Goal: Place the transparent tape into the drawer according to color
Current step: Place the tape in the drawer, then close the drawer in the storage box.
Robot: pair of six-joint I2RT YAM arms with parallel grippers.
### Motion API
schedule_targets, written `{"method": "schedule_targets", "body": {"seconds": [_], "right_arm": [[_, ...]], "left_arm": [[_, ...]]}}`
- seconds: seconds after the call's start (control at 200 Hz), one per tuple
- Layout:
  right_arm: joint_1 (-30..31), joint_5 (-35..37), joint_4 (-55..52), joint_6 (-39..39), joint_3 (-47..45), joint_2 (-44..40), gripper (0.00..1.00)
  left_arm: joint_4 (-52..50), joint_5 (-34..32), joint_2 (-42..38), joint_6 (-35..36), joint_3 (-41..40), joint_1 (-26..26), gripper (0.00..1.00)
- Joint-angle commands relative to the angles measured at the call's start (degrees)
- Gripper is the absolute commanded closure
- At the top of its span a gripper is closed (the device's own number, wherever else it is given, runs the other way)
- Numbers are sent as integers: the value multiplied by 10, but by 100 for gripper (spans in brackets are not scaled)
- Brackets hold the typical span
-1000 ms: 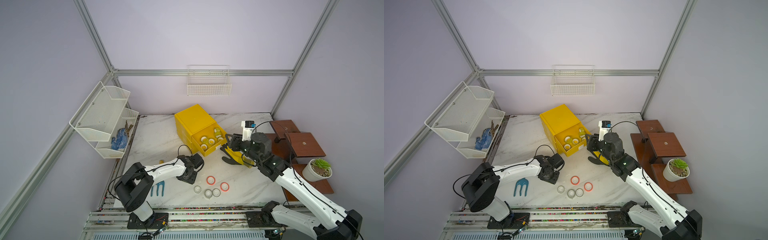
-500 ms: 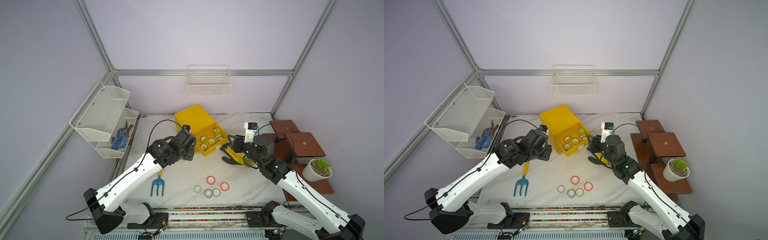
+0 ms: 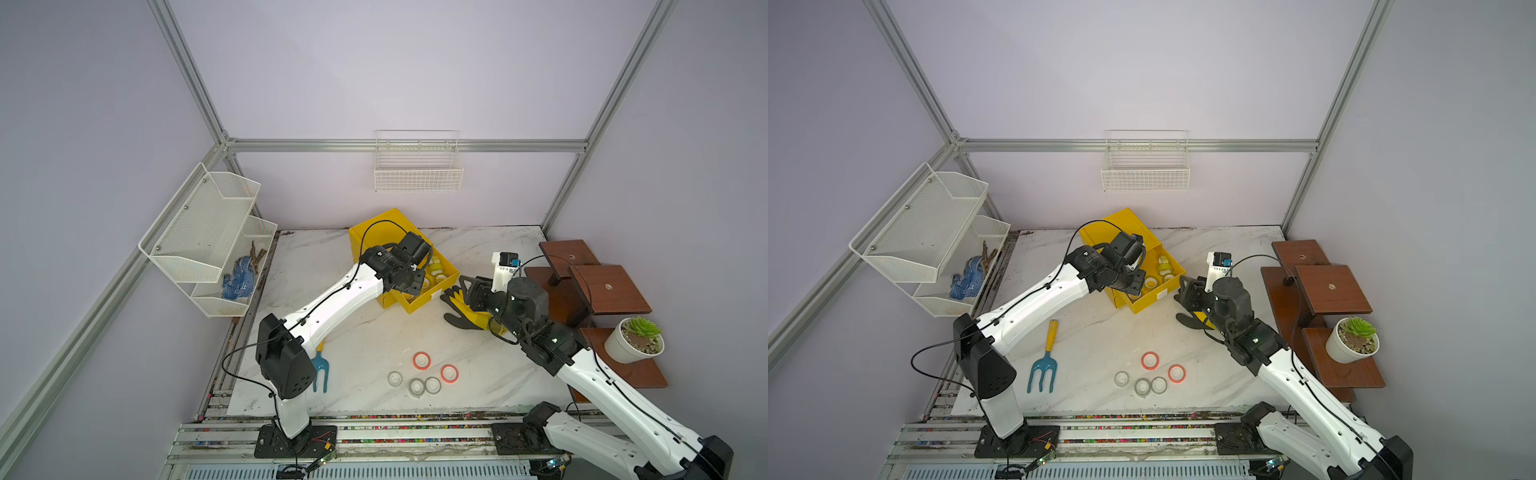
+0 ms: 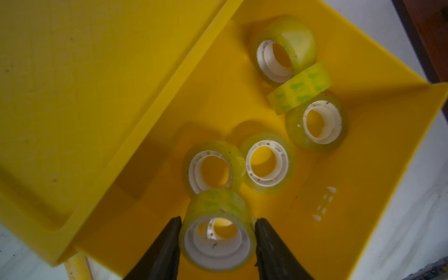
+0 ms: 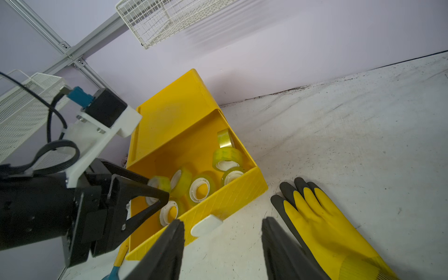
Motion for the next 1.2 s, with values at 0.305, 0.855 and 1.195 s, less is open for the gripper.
{"method": "schedule_targets", "body": {"seconds": [0.305, 0.855, 1.195], "right_arm": [[0, -58, 55, 24, -33, 44, 47], [0, -110, 191, 18, 39, 224, 56], [1, -135, 273, 31, 125, 358, 56]], "left_arm": [[33, -4, -77, -16, 20, 18, 7], [117, -39, -157, -57, -141, 179, 0], [118, -12, -111, -61, -152, 195, 0]]}}
